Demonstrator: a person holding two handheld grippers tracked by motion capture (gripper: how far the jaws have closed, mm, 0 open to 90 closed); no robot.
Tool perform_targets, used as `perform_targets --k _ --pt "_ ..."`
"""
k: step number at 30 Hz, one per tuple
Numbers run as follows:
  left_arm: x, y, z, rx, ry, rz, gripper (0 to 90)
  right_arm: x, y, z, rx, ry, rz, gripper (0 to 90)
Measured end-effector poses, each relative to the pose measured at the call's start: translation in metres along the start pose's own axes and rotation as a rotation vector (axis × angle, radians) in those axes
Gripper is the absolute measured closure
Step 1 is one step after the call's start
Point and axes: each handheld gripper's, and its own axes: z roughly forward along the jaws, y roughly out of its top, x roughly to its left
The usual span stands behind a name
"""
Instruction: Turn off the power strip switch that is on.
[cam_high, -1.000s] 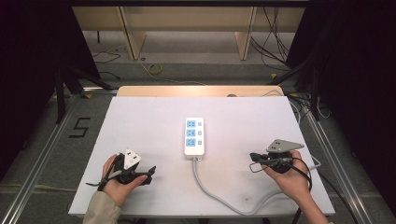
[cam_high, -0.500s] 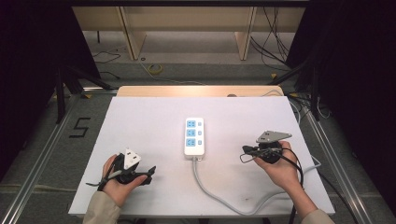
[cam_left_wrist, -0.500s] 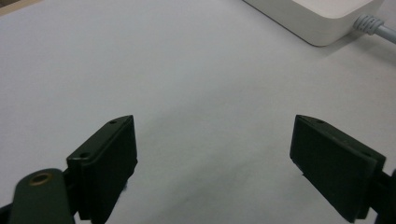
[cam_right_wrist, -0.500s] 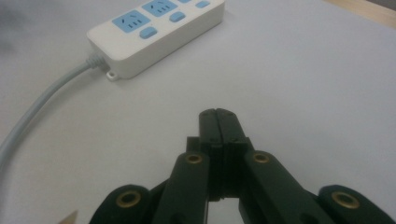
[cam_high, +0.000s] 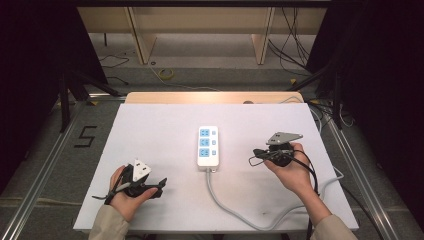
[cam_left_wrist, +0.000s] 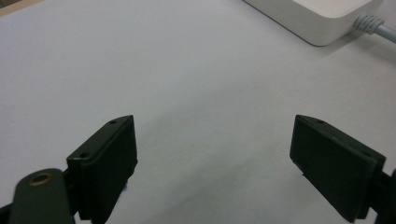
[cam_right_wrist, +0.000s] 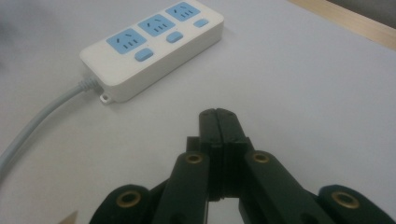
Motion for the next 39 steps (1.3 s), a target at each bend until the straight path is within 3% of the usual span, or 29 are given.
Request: perform_targets --k 39 --pt "0.0 0.0 0.001 -0.001 -0.002 0.002 14.5 0.001 0.034 0.042 0.033 -0.004 -0.018 90.0"
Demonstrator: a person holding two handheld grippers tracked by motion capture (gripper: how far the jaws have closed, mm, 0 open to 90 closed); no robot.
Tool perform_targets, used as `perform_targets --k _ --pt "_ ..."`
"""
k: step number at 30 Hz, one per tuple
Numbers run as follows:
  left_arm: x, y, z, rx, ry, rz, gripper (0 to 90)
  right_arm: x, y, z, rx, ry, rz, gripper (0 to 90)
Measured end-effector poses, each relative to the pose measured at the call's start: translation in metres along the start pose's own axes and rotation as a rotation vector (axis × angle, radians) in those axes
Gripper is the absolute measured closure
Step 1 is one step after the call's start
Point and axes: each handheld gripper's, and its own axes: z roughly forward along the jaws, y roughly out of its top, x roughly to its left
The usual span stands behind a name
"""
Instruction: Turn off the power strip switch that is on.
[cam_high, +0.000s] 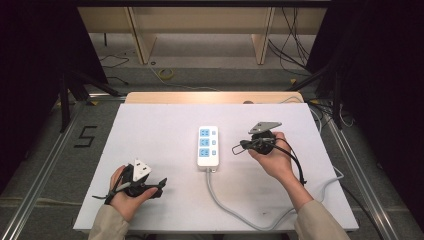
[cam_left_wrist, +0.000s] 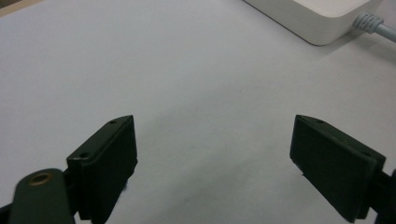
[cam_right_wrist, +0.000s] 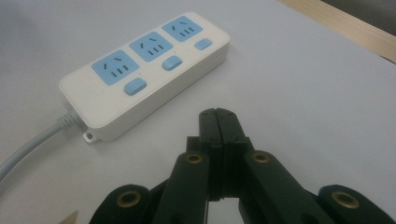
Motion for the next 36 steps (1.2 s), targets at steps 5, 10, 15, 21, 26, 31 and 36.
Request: perform_targets --k 5,10,15,21,26,31,36 --pt "0.0 0.0 0.0 0.002 0.0 0.001 14.5 0.0 0.002 0.006 0.004 0.004 0.007 90.0" --pt "0.0 0.0 0.0 0.0 0.0 0.0 14.5 0.0 0.003 0.012 0.009 0.003 0.009 90.0" --pt "0.0 0.0 0.0 0.0 0.0 0.0 14.5 0.001 0.008 0.016 0.008 0.005 0.009 90.0" --pt "0.0 0.0 0.0 0.003 -0.001 0.001 14.5 0.001 0.012 0.02 0.01 0.007 0.008 90.0" --pt "0.001 0.0 0.0 -0.003 0.0 -0.003 14.5 0.001 0.015 0.022 0.013 0.005 0.009 90.0" --pt "0.001 0.0 0.0 0.002 -0.001 0.001 14.5 0.001 0.016 0.026 0.018 0.01 0.015 90.0" --pt "0.0 0.0 0.0 0.0 -0.001 -0.001 14.6 0.0 0.016 0.028 0.022 0.008 0.021 90.0"
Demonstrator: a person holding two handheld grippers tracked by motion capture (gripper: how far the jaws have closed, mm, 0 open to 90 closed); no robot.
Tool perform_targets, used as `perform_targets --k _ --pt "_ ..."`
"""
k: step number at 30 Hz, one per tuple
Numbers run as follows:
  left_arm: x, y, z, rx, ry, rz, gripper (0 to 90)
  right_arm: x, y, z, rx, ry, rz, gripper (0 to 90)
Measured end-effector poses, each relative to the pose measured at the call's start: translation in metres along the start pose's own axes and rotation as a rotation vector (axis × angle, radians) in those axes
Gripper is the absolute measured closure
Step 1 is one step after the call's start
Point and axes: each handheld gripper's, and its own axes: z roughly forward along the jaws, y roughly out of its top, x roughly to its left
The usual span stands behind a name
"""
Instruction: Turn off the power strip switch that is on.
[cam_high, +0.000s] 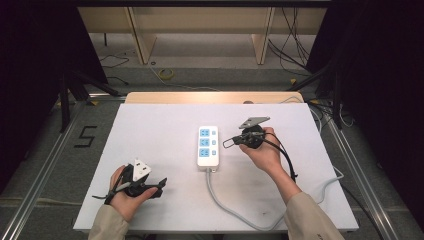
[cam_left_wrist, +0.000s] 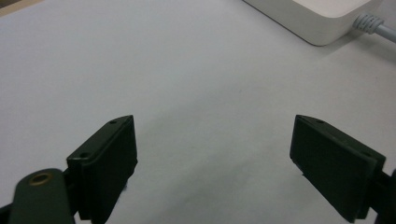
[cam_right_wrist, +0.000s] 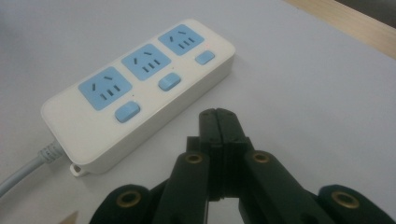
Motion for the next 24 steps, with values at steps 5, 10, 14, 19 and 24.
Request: perform_targets --k 5,10,14,19,24 --pt "0.0 0.0 0.0 0.001 -0.001 0.001 14.5 -0.001 0.001 0.003 -0.002 -0.002 0.001 90.0" --pt "0.0 0.0 0.0 0.0 -0.001 0.0 14.5 -0.001 0.004 0.006 0.003 -0.002 0.008 90.0" --pt "0.0 0.0 0.0 0.0 -0.004 -0.001 14.5 0.0 0.006 0.009 0.002 0.0 0.007 90.0" --pt "0.0 0.0 0.0 0.0 -0.002 -0.001 14.5 0.0 0.009 0.013 0.004 -0.001 0.007 90.0" --pt "0.0 0.0 0.0 -0.001 -0.002 -0.004 14.5 0.0 0.012 0.017 0.008 -0.002 0.012 90.0"
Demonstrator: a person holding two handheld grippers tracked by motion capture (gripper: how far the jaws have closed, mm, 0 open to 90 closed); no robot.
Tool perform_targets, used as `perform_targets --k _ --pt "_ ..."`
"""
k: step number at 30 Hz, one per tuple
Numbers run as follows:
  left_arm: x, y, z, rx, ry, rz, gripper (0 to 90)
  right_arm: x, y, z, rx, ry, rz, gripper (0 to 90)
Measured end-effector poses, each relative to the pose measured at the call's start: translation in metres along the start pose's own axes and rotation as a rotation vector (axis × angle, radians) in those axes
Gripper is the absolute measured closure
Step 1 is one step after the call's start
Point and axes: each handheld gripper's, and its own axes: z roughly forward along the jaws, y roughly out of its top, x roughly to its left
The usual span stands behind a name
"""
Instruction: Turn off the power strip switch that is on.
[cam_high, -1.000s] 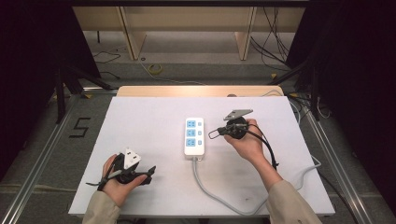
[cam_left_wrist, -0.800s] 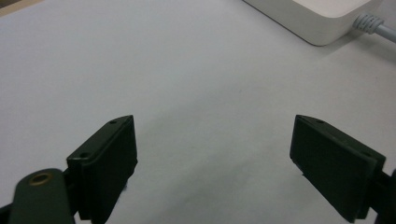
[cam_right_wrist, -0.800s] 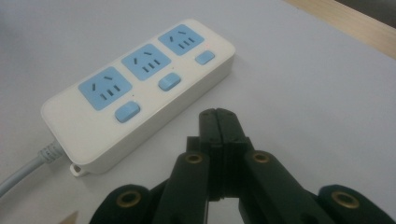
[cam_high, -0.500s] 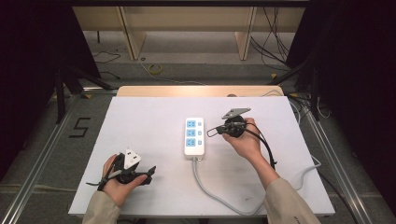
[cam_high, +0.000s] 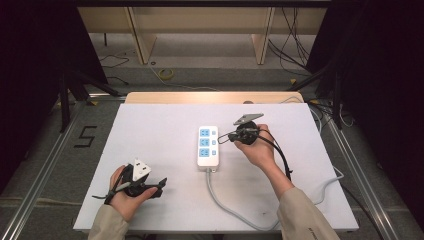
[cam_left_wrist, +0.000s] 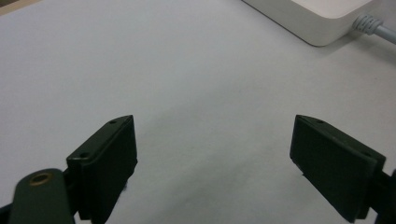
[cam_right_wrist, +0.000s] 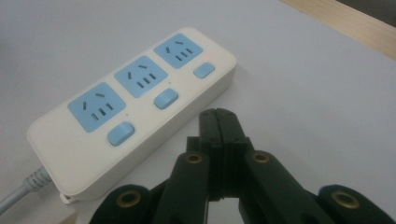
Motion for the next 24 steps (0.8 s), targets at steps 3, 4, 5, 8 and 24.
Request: perform_targets --k 3,4,5,8,24 --pt "0.0 0.0 0.0 0.002 -0.001 0.002 14.5 -0.001 0.0 0.002 0.003 0.0 0.003 90.0" --pt "0.0 0.0 0.0 0.002 -0.001 0.003 14.5 -0.001 0.001 0.003 0.001 -0.002 0.002 90.0" --pt "0.0 0.0 0.0 0.002 -0.001 0.002 14.5 -0.001 0.001 0.004 0.003 -0.002 0.006 90.0" --pt "0.0 0.0 0.0 0.0 -0.001 -0.002 14.5 -0.002 0.003 0.005 0.002 -0.002 0.005 90.0" --pt "0.0 0.0 0.0 -0.003 -0.002 -0.003 14.5 0.001 0.011 0.018 0.02 0.004 0.007 90.0"
